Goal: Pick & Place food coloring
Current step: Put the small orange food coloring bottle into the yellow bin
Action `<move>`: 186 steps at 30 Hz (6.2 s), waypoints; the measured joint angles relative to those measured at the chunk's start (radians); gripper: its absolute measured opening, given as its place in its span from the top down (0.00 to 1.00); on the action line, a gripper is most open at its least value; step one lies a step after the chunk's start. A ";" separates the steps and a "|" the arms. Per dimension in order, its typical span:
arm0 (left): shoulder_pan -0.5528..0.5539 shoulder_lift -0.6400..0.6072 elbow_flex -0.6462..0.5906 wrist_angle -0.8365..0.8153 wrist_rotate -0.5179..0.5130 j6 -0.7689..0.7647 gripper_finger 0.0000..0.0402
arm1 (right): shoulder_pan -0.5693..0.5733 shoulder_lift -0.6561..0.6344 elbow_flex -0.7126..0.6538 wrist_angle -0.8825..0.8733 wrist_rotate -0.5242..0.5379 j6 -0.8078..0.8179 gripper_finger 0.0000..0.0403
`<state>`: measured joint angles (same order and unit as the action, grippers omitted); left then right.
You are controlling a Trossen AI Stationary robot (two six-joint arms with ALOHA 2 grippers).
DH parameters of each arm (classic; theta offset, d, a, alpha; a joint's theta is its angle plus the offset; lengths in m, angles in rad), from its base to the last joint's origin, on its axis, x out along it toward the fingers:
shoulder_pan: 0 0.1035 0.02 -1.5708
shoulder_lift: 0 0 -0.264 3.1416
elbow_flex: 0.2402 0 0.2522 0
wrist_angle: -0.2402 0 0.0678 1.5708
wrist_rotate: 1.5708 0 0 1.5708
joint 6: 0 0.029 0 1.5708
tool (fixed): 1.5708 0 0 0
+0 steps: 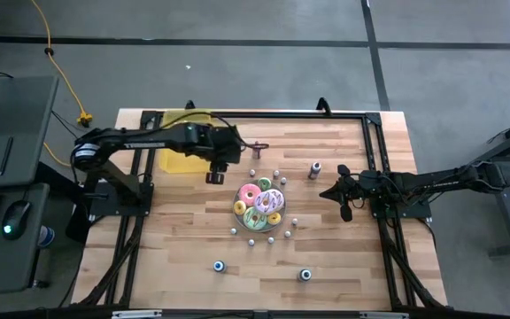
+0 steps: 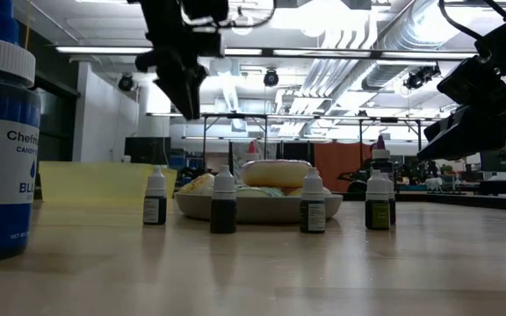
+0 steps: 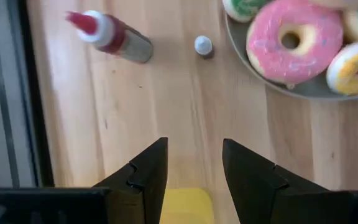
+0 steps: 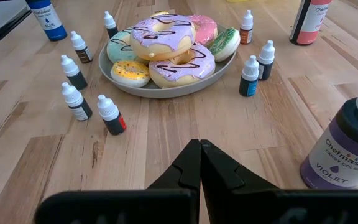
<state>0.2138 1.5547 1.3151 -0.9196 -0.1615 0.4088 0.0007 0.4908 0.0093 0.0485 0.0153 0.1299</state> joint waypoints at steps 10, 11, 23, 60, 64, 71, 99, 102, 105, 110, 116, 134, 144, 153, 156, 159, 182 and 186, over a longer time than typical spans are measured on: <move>-0.007 0.119 0.000 0.080 0.131 0.161 0.63 | 0.000 0.000 0.000 0.000 0.000 0.000 1.00; -0.007 0.128 0.000 0.095 0.152 0.167 0.63 | 0.000 0.000 0.000 0.000 0.000 0.000 1.00; -0.005 0.217 0.000 0.244 0.125 0.182 0.42 | 0.000 0.000 0.000 0.000 0.000 0.000 1.00; 0.074 0.328 -0.002 0.392 0.252 0.162 0.34 | 0.000 0.000 0.000 0.000 0.000 0.000 1.00; 0.077 0.349 0.000 0.395 0.264 0.148 0.34 | 0.000 0.000 0.000 0.000 0.000 0.000 1.00; 0.089 0.348 0.000 0.397 0.293 0.132 0.34 | 0.000 0.000 0.000 0.000 0.000 0.000 1.00; 0.093 0.370 -0.002 0.401 0.320 0.058 0.55 | 0.000 0.000 0.000 0.000 0.000 0.000 1.00; 0.094 0.370 -0.002 0.399 0.320 0.058 0.57 | 0.000 0.000 0.000 0.000 0.000 0.000 1.00; 0.094 0.370 -0.002 0.400 0.320 0.057 0.59 | 0.000 0.000 0.000 0.000 0.000 0.000 1.00; 0.094 0.370 -0.002 0.400 0.320 0.057 0.63 | 0.000 0.000 0.000 0.000 0.000 0.000 1.00; 0.094 0.370 -0.002 0.399 0.320 0.057 0.69 | 0.000 0.000 0.000 0.000 0.000 0.000 1.00; 0.094 0.368 0.000 0.395 0.320 0.053 0.88 | 0.000 0.000 0.000 0.000 0.000 0.000 1.00; 0.094 0.340 0.028 0.354 0.275 0.031 0.89 | 0.000 0.000 0.000 0.000 0.000 0.000 1.00; 0.094 0.230 0.097 0.242 0.283 0.043 0.89 | 0.000 0.000 0.000 -0.001 0.000 0.000 1.00; 0.094 0.179 0.124 0.196 0.293 0.090 0.89 | 0.000 0.000 0.000 -0.001 0.000 0.000 1.00; 0.094 0.116 0.139 0.134 0.339 0.151 0.89 | 0.000 0.000 0.000 0.000 0.000 0.000 1.00; 0.095 -0.170 0.145 -0.304 0.782 0.347 0.89 | 0.000 0.000 0.000 0.000 0.000 0.000 1.00; 0.116 -0.208 0.130 -0.329 0.805 0.333 0.89 | 0.000 0.000 0.000 0.000 0.000 0.000 1.00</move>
<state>0.3298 1.3464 1.4449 -1.2482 0.6437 0.7417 0.0009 0.4908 0.0092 0.0486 0.0152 0.1299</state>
